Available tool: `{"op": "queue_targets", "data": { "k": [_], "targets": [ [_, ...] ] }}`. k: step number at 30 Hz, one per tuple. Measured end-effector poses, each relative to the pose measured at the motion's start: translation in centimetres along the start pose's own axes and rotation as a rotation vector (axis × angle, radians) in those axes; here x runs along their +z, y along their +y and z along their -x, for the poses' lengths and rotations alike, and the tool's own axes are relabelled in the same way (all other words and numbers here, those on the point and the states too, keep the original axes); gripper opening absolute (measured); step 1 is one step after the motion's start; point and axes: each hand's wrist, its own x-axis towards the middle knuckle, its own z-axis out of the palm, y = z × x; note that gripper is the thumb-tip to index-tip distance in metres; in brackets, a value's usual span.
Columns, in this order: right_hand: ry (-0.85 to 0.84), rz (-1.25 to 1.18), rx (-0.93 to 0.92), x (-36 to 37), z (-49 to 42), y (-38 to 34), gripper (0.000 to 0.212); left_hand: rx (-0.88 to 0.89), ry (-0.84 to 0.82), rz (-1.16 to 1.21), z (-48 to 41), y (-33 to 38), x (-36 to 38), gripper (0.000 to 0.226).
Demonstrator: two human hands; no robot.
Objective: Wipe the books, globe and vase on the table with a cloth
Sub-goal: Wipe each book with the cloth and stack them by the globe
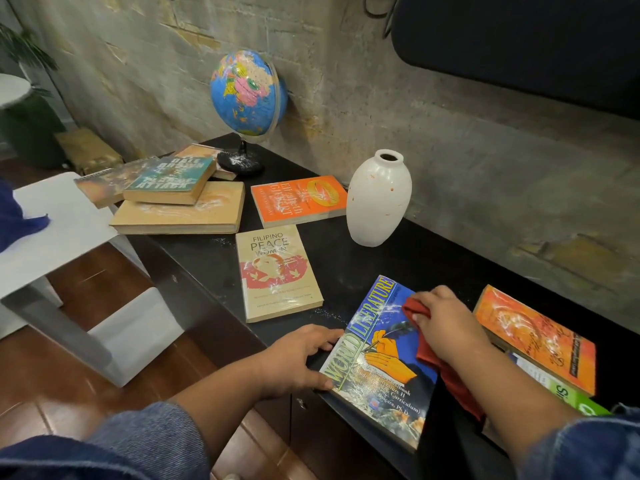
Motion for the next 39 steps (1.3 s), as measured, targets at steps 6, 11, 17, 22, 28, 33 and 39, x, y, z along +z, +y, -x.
{"op": "queue_targets", "data": {
  "k": [6,11,17,22,28,33,39],
  "targets": [
    [-0.117,-0.055,-0.135,-0.6,-0.2,0.4,0.034,-0.005,0.003,0.012,-0.1,-0.3,0.1,0.079],
    [-0.028,0.003,-0.058,0.5,-0.6,-0.4,0.034,0.006,0.003,-0.022,-0.1,-0.4,0.1,0.078],
    [-0.082,-0.053,-0.106,-0.2,-1.1,0.5,0.035,0.003,-0.007,-0.028,-0.2,-0.5,0.0,0.079],
    [-0.039,-0.008,-0.112,0.9,-0.9,-0.4,0.036,0.003,0.013,-0.005,-0.2,-0.5,0.1,0.079],
    [-0.020,-0.015,-0.024,-0.3,-2.3,0.7,0.038,0.005,0.002,-0.042,0.0,0.0,0.0,0.078],
    [-0.040,-0.007,-0.068,1.2,-2.0,-1.0,0.038,0.007,0.003,-0.061,0.2,0.3,-0.2,0.078],
    [0.029,0.047,0.031,0.4,-3.4,-1.4,0.038,-0.006,0.003,-0.065,0.4,0.5,-0.1,0.079]
  ]
}}
